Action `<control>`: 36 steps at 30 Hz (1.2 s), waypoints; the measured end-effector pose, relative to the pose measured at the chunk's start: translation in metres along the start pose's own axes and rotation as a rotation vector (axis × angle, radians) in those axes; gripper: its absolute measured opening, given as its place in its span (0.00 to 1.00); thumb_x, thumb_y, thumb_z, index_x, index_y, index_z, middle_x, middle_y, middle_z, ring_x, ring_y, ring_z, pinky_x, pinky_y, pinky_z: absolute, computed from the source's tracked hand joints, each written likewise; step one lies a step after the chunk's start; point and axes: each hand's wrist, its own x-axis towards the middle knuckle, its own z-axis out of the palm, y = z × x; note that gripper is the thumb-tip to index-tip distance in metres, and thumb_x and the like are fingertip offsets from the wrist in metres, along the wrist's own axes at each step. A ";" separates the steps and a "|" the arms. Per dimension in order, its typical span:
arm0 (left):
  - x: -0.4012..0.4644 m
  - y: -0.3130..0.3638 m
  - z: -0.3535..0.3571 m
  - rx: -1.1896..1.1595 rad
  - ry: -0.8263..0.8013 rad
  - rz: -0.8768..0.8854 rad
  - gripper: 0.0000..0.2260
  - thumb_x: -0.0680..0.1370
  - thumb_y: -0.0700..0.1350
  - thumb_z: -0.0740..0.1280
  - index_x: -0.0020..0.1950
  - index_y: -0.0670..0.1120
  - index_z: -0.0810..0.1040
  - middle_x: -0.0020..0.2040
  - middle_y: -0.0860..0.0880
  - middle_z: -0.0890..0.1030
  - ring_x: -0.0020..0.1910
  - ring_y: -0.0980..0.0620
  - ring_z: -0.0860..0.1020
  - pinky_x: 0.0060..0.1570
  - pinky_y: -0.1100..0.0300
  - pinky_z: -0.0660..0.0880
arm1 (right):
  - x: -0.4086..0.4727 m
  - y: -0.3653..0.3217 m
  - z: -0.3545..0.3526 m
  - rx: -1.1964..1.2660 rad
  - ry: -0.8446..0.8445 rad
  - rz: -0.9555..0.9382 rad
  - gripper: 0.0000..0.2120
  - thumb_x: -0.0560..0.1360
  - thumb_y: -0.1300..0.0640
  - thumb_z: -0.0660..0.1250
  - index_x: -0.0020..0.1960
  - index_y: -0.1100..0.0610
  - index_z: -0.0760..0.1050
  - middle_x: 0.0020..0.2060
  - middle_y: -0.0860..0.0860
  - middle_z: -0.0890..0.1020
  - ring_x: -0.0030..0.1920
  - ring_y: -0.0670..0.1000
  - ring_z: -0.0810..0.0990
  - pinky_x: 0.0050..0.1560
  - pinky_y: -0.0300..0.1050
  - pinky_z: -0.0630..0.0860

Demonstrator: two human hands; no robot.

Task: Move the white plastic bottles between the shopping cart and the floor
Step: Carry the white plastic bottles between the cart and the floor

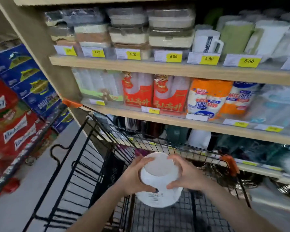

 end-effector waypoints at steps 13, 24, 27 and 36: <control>0.102 -0.143 0.022 0.397 -0.215 0.054 0.47 0.65 0.56 0.76 0.76 0.59 0.50 0.75 0.46 0.45 0.75 0.44 0.49 0.74 0.45 0.56 | 0.136 0.070 0.095 -0.026 0.134 0.219 0.44 0.58 0.53 0.79 0.66 0.43 0.57 0.59 0.42 0.57 0.65 0.49 0.58 0.72 0.59 0.54; 0.131 -0.247 0.082 0.425 -0.157 0.088 0.45 0.67 0.52 0.75 0.75 0.59 0.49 0.77 0.41 0.48 0.76 0.42 0.47 0.73 0.43 0.55 | 0.196 0.147 0.158 0.009 0.146 0.258 0.42 0.59 0.50 0.79 0.65 0.42 0.59 0.68 0.44 0.58 0.69 0.55 0.63 0.68 0.56 0.66; 0.127 -0.240 0.077 0.480 -0.174 0.081 0.46 0.67 0.50 0.75 0.74 0.61 0.47 0.77 0.40 0.48 0.76 0.40 0.48 0.71 0.40 0.58 | 0.187 0.140 0.150 -0.058 0.102 0.177 0.41 0.62 0.53 0.78 0.68 0.44 0.59 0.74 0.42 0.47 0.73 0.53 0.55 0.71 0.51 0.56; 0.127 -0.117 0.030 0.577 -0.318 0.012 0.30 0.73 0.58 0.68 0.72 0.53 0.63 0.71 0.49 0.67 0.67 0.46 0.69 0.65 0.51 0.67 | 0.097 0.097 0.064 -0.162 -0.055 0.337 0.38 0.71 0.52 0.72 0.74 0.46 0.57 0.74 0.48 0.60 0.71 0.50 0.63 0.68 0.46 0.63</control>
